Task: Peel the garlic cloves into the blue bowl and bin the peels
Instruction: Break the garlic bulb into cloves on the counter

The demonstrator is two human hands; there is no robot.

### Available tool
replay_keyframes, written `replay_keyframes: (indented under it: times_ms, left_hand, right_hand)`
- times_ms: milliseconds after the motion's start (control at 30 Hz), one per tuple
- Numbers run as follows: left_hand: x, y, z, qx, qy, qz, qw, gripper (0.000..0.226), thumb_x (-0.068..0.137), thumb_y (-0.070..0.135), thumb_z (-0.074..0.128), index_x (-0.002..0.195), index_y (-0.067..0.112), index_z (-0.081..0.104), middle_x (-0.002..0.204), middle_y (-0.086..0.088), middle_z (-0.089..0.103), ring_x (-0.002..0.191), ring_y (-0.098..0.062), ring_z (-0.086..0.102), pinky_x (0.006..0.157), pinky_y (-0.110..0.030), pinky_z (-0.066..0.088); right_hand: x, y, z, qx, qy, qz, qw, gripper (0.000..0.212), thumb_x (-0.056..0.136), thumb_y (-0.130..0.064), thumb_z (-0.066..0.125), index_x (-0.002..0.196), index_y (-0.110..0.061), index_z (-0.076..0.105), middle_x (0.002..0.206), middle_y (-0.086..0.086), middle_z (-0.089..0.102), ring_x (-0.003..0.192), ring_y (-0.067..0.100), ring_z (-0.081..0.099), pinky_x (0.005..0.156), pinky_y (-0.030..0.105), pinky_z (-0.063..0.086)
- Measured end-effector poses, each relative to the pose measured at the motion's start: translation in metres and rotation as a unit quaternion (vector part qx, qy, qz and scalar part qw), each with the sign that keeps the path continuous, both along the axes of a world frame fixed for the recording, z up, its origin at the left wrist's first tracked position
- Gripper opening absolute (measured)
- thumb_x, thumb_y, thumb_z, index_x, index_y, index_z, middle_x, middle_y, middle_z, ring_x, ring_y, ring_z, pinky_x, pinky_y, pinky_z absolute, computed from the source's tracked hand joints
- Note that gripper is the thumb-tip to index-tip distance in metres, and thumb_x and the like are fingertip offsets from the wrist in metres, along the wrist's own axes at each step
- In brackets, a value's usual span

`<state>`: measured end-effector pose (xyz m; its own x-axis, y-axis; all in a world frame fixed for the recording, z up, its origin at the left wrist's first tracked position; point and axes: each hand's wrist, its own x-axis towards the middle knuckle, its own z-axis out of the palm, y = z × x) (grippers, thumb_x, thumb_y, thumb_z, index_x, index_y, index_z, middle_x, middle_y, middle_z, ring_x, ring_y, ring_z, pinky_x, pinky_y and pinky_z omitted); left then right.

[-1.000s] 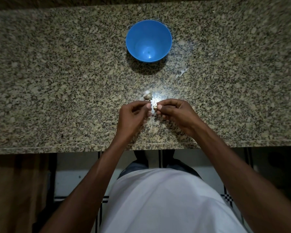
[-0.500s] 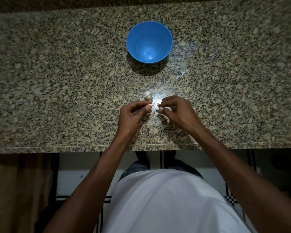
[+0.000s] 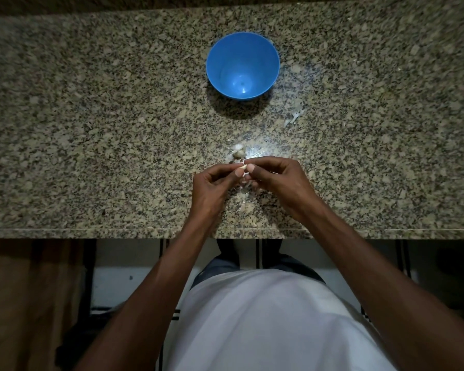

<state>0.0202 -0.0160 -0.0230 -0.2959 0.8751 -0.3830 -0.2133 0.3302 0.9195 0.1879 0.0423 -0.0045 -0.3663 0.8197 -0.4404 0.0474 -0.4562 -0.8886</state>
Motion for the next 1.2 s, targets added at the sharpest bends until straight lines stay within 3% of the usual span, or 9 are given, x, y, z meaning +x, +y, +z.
replay_keyframes:
  times_ms: [167, 333, 400, 500, 567, 733, 900, 1033, 1200]
  left_hand:
    - [0.000, -0.002, 0.000, 0.015, 0.075, -0.035, 0.996, 0.021, 0.091, 0.021, 0.080, 0.108, 0.011, 0.079, 0.104, 0.000, 0.080, 0.102, -0.017, 0.076, 0.085, -0.034, 0.063]
    - [-0.017, 0.004, 0.007, 0.016, 0.166, -0.137, 0.976, 0.024, 0.091, 0.029, 0.079, 0.108, 0.012, 0.080, 0.099, 0.003, 0.080, 0.094, -0.014, 0.077, 0.085, -0.038, 0.064]
    - [-0.025, 0.007, 0.009, 0.016, 0.154, -0.163, 0.974, 0.023, 0.092, 0.026, 0.078, 0.109, 0.011, 0.080, 0.097, 0.001, 0.081, 0.092, -0.016, 0.078, 0.083, -0.035, 0.064]
    - [-0.029, 0.010, 0.011, 0.026, 0.128, -0.160, 0.978, 0.022, 0.094, 0.023, 0.077, 0.109, 0.007, 0.079, 0.096, -0.003, 0.081, 0.091, -0.020, 0.078, 0.081, -0.030, 0.063]
    - [-0.026, 0.011, 0.010, 0.030, 0.112, -0.129, 0.985, 0.023, 0.094, 0.025, 0.077, 0.108, 0.007, 0.080, 0.097, -0.004, 0.080, 0.093, -0.022, 0.078, 0.083, -0.032, 0.062]
    - [0.000, 0.006, -0.003, 0.015, 0.103, -0.021, 0.994, 0.021, 0.091, 0.022, 0.079, 0.105, 0.007, 0.080, 0.098, -0.003, 0.080, 0.097, -0.020, 0.076, 0.085, -0.035, 0.062]
    - [0.012, 0.000, -0.006, -0.007, -0.001, 0.014, 1.000, 0.018, 0.091, 0.020, 0.078, 0.105, 0.010, 0.081, 0.101, -0.009, 0.080, 0.103, -0.023, 0.075, 0.088, -0.029, 0.059]
    - [0.004, 0.006, -0.001, -0.057, -0.077, -0.008, 0.995, 0.016, 0.092, 0.012, 0.075, 0.103, 0.002, 0.080, 0.096, -0.018, 0.078, 0.088, -0.023, 0.074, 0.087, -0.033, 0.061]
    - [0.002, 0.011, 0.005, -0.055, 0.011, -0.019, 0.998, 0.021, 0.089, 0.016, 0.080, 0.104, 0.002, 0.080, 0.092, -0.014, 0.080, 0.085, -0.023, 0.078, 0.080, -0.033, 0.063]
  right_hand:
    - [-0.003, -0.001, -0.002, -0.022, -0.001, -0.012, 1.000, 0.014, 0.094, -0.014, 0.077, 0.107, -0.008, 0.078, 0.103, 0.002, 0.079, 0.092, 0.012, 0.074, 0.079, 0.025, 0.059]
    - [0.001, 0.000, -0.001, 0.007, -0.041, 0.015, 0.999, 0.016, 0.094, -0.015, 0.077, 0.108, -0.008, 0.079, 0.106, 0.004, 0.079, 0.092, 0.021, 0.076, 0.081, 0.031, 0.062]
    - [0.001, 0.000, 0.000, 0.007, -0.031, 0.024, 0.999, 0.015, 0.094, -0.014, 0.077, 0.107, -0.008, 0.079, 0.104, 0.004, 0.080, 0.090, 0.018, 0.077, 0.077, 0.025, 0.060]
    - [-0.003, 0.001, -0.001, -0.018, 0.011, 0.003, 1.000, 0.018, 0.094, -0.011, 0.077, 0.111, -0.004, 0.078, 0.105, 0.010, 0.080, 0.096, 0.027, 0.078, 0.084, 0.031, 0.063]
    - [-0.007, 0.000, -0.003, -0.074, 0.069, -0.033, 0.994, 0.024, 0.092, -0.007, 0.077, 0.116, -0.002, 0.076, 0.112, 0.012, 0.079, 0.103, 0.030, 0.077, 0.090, 0.035, 0.063]
    - [-0.014, -0.007, -0.011, -0.202, 0.172, -0.123, 0.956, 0.025, 0.089, 0.001, 0.077, 0.113, 0.000, 0.073, 0.121, 0.012, 0.077, 0.113, 0.024, 0.075, 0.085, 0.026, 0.061]
    - [-0.007, -0.006, -0.014, -0.220, 0.155, -0.114, 0.956, 0.023, 0.088, 0.001, 0.077, 0.111, -0.001, 0.075, 0.111, 0.013, 0.079, 0.103, 0.023, 0.077, 0.084, 0.027, 0.061]
    - [-0.003, 0.000, -0.012, -0.219, 0.145, -0.078, 0.962, 0.028, 0.088, -0.001, 0.078, 0.115, 0.000, 0.073, 0.107, 0.014, 0.078, 0.095, 0.024, 0.077, 0.088, 0.031, 0.063]
    - [-0.002, 0.000, -0.011, -0.157, 0.102, -0.064, 0.980, 0.024, 0.089, -0.004, 0.079, 0.111, 0.003, 0.074, 0.101, 0.014, 0.079, 0.090, 0.021, 0.077, 0.077, 0.025, 0.062]
